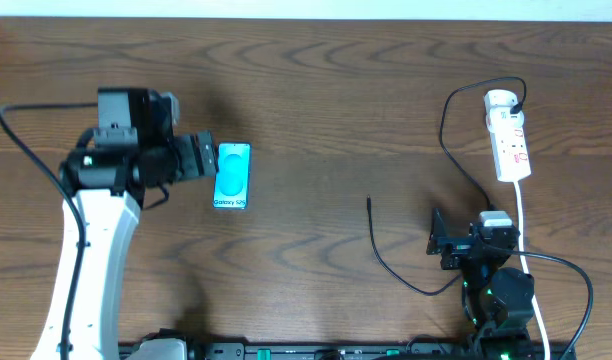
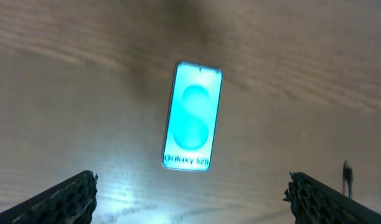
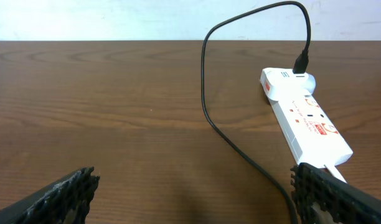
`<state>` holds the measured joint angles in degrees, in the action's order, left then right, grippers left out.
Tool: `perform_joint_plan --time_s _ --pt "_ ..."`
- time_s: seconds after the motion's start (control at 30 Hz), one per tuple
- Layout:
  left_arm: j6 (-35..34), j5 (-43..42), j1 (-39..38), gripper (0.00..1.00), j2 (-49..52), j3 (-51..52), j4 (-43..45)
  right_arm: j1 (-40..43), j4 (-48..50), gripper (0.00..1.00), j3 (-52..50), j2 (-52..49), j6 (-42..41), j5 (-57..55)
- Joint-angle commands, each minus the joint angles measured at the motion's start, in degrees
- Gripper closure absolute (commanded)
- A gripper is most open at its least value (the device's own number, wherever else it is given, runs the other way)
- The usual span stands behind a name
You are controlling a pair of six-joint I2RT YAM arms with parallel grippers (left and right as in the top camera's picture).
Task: Plug charger to phone and switch on socket
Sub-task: 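Move the left gripper over the Galaxy S25 phone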
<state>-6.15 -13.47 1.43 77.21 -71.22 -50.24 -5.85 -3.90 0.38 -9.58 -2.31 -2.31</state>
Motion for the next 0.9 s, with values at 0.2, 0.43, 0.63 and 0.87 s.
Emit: perform_joint_plan --time_s 0.2,0.43,0.63,0.87 --pt "-0.4 3.3 0.1 0.02 8.1 -11.0 -4.3 0.3 -0.2 0.01 -0.1 0.3 0.7 0.1" --pt "0.6 4.2 0.1 0.02 13.8 -16.2 -7.0 0.3 -0.2 0.01 -0.1 0.3 0.7 0.1" --pt "1.7 4.4 -0.2 0.02 16.3 -17.6 -7.0 0.3 -0.2 0.01 -0.1 0.3 0.7 0.1" --pt "3.2 8.7 -3.2 0.02 18.2 -17.8 -7.8 0.3 -0.2 0.01 -0.1 0.3 0.7 0.1"
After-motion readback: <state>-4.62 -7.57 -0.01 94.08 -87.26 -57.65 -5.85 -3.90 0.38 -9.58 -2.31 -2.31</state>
